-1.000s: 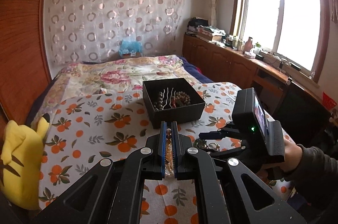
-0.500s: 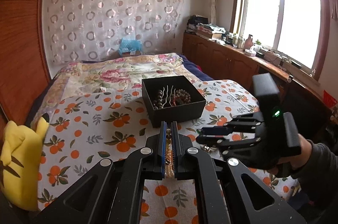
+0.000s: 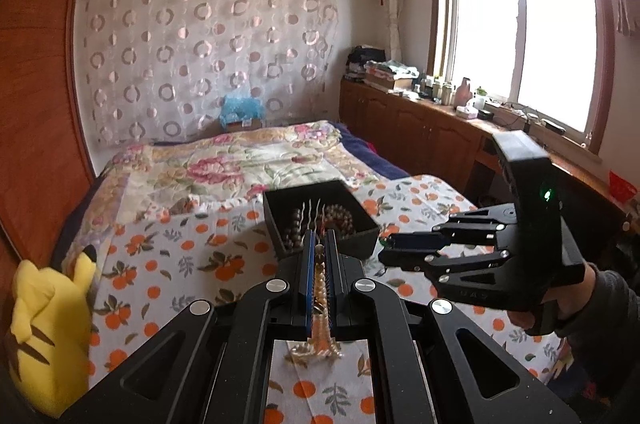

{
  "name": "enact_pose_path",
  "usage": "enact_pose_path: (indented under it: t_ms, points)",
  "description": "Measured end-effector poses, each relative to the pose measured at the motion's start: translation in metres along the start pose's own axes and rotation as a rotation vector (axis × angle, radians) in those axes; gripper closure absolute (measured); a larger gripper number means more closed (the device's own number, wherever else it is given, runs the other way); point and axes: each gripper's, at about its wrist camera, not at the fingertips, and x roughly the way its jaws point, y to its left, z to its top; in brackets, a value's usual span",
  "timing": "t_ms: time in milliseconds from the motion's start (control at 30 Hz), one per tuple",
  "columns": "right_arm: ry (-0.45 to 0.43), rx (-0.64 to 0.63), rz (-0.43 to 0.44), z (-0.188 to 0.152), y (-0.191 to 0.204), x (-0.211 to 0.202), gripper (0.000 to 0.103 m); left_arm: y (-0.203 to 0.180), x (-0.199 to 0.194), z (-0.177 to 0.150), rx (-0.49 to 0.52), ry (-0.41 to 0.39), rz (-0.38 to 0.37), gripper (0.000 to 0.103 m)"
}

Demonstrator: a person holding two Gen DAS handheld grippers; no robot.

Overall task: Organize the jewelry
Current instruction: 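Carry the pearl strand with the left tool into the black box, then open the left tool to drop the pearls and withdraw both tools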

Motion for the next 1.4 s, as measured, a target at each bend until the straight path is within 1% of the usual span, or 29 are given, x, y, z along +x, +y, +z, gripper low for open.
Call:
enact_pose_path:
  t_ms: [433, 767, 1033, 1400]
  points:
    - [-0.019, 0.011, -0.026, 0.009, -0.011, -0.005, 0.081, -0.006, -0.002, 0.041, 0.048, -0.053, 0.031, 0.099]
    - [-0.034, 0.025, -0.053, 0.019, -0.024, -0.009, 0.081, -0.007, 0.005, 0.071, 0.077, -0.066, 0.068, 0.099]
    - [-0.055, 0.038, -0.075, 0.035, -0.036, -0.011, 0.081, -0.014, 0.015, 0.093, 0.106, -0.076, 0.091, 0.099]
    - [-0.068, 0.053, -0.106, 0.052, -0.05, -0.01, 0.081, -0.019, 0.03, 0.131, 0.137, -0.088, 0.128, 0.099]
